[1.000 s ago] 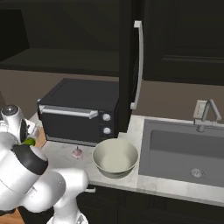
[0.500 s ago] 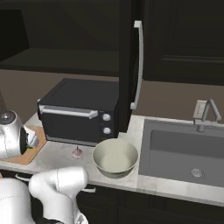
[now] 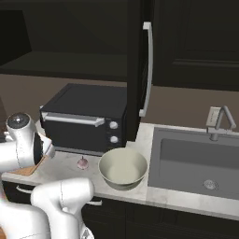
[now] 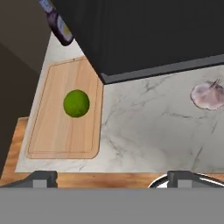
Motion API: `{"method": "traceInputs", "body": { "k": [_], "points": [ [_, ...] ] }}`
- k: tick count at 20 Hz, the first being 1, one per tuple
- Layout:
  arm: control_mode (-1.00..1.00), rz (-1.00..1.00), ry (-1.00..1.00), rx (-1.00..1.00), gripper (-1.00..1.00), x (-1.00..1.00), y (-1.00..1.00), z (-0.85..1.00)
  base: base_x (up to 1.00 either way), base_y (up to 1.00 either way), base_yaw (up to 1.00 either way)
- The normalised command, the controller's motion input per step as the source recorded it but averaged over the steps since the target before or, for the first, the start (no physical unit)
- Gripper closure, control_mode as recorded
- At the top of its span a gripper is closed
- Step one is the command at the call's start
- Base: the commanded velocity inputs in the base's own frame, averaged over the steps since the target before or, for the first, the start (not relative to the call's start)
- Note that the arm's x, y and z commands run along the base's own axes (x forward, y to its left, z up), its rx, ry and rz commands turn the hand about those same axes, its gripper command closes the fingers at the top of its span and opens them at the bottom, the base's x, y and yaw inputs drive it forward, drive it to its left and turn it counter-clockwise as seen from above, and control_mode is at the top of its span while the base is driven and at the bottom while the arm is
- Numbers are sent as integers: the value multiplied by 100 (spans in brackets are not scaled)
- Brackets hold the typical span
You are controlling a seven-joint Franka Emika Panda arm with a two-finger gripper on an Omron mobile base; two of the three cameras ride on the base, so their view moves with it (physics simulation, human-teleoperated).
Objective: Open the cabinet. Place the bowl and condiment on the counter. Then place the lime and garlic on the cutting board.
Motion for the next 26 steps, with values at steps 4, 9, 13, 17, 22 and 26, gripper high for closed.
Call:
{"method": "traceInputs", "body": {
  "k": [4, 9, 13, 17, 22, 26],
  "points": [
    [-100, 3, 0, -13, -100, 0, -74, -1, 0, 0, 0],
    [-100, 6, 5, -22, -100, 0, -60, -29, 0, 0, 0],
    [-100, 9, 5, -23, -100, 0, -47, -32, 0, 0, 0],
    [-100, 10, 3, -13, -100, 6, -31, -30, 0, 0, 0],
    [-100, 4, 0, -4, -100, 38, -14, -31, 0, 0, 0],
    [-100, 7, 0, 0, -100, 48, -1, -43, 0, 0, 0]
  ]
}}
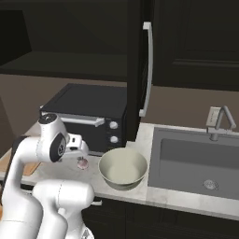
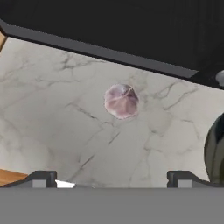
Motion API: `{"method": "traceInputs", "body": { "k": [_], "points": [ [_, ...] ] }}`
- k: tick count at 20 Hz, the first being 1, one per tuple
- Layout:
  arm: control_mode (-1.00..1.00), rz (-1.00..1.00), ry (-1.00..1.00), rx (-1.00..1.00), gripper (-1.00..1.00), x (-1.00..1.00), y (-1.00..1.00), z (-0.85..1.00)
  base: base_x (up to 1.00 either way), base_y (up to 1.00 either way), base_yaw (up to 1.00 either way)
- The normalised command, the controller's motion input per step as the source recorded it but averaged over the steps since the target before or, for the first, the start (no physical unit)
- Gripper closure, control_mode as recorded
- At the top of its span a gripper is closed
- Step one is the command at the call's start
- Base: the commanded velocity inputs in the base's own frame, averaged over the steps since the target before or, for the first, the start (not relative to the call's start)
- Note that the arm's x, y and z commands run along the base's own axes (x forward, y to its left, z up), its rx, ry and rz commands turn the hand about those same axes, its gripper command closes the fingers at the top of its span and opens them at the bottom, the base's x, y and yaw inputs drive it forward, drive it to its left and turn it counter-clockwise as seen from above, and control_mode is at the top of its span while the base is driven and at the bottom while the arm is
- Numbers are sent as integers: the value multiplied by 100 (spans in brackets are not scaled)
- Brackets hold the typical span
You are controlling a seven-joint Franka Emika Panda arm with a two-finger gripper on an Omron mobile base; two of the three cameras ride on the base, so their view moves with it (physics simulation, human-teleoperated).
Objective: Open the cabinet. Place the bowl and condiment on the counter. Then place the lime and garlic on the cutting board.
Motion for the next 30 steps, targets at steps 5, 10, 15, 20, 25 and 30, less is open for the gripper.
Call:
{"method": "traceInputs", "body": {
  "k": [5, 10, 15, 20, 25, 30],
  "points": [
    [-100, 7, 0, 0, -100, 28, 0, -41, 0, 0, 0],
    [-100, 6, 0, 0, -100, 32, 0, -36, 0, 0, 0],
    [-100, 4, 0, 0, -100, 12, 0, -35, 0, 0, 0],
    [-100, 1, 0, -1, -100, 0, -6, -53, 0, 0, 0],
    [-100, 0, 0, -5, -100, 12, -3, -62, 0, 0, 0],
    [-100, 0, 0, -8, -100, 25, -6, -65, 0, 0, 0]
  ]
}}
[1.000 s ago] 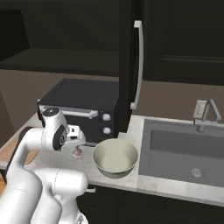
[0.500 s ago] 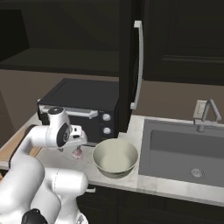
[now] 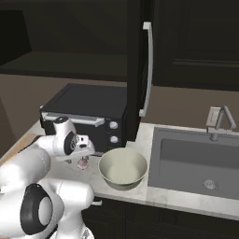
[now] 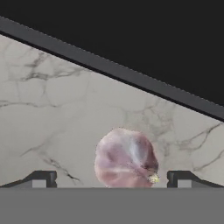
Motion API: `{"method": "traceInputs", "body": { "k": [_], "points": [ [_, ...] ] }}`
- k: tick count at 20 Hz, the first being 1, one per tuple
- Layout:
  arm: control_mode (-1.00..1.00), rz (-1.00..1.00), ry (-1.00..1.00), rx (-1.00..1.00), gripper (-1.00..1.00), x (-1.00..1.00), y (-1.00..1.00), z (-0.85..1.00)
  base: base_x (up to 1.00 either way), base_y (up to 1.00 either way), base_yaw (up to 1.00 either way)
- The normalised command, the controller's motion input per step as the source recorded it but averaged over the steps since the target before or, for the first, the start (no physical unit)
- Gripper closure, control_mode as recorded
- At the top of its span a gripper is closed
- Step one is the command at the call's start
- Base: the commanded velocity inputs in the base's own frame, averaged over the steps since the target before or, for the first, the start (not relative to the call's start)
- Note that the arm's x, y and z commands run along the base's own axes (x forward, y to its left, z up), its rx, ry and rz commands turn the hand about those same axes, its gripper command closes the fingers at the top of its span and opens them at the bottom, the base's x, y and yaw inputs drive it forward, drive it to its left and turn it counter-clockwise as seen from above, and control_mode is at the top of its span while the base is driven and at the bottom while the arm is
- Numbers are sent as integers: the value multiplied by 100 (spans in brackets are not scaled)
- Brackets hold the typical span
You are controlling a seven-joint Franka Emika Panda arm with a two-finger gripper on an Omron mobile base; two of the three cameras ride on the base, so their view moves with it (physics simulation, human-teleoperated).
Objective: Open the cabinet. Place the bowl and condiment on the counter. Then place the lime and garlic on the cutting board.
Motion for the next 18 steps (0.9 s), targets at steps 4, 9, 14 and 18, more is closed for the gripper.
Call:
{"method": "traceInputs", "body": {
  "k": [4, 9, 14, 18],
  "points": [
    [-100, 0, 0, -3, -100, 7, -27, -55, 0, 0, 0],
    [-100, 0, 0, -2, -100, 8, -30, -47, 0, 0, 0],
    [-100, 0, 0, -1, 100, 1, -5, -21, 0, 0, 0],
    [-100, 0, 0, 3, 100, -17, 1, 15, 0, 0, 0]
  ]
}}
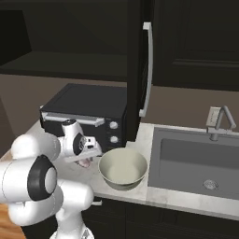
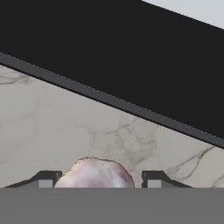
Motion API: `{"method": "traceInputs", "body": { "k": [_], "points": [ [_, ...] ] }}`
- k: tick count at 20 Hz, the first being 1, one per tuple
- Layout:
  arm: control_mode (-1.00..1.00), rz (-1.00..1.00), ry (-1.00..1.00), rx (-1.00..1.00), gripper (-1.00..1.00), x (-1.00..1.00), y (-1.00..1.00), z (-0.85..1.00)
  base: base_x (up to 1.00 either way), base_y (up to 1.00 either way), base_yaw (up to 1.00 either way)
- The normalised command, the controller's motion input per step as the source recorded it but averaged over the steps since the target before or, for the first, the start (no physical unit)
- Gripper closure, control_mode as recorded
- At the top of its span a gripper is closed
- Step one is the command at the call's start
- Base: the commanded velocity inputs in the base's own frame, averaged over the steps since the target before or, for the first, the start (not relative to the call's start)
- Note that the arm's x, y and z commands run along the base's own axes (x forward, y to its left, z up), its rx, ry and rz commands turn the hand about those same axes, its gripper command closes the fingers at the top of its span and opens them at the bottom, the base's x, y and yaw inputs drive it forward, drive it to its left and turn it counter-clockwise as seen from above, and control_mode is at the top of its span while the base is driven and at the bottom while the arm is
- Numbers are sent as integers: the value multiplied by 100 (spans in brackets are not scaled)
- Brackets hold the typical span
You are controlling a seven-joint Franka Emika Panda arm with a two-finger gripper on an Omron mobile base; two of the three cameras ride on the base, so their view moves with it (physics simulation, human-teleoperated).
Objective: Open the cabinet. Place the bowl and condiment on the counter. Then place the lime and garlic on the cutting board.
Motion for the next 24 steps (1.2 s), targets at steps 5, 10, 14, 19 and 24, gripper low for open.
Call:
{"method": "traceInputs", "body": {
  "k": [5, 10, 14, 19, 24],
  "points": [
    [-100, 0, -6, 3, 100, -81, 30, 80, 0, 0, 0],
    [-100, 0, -5, 0, 100, -72, 96, 74, 0, 0, 0],
    [-100, 2, -8, 2, 100, -66, 97, 56, 0, 0, 0],
    [-100, 1, -4, 5, 100, -27, 97, 59, 0, 0, 0],
    [-100, 0, 0, 11, 100, 8, 43, 8, 0, 0, 0]
  ]
}}
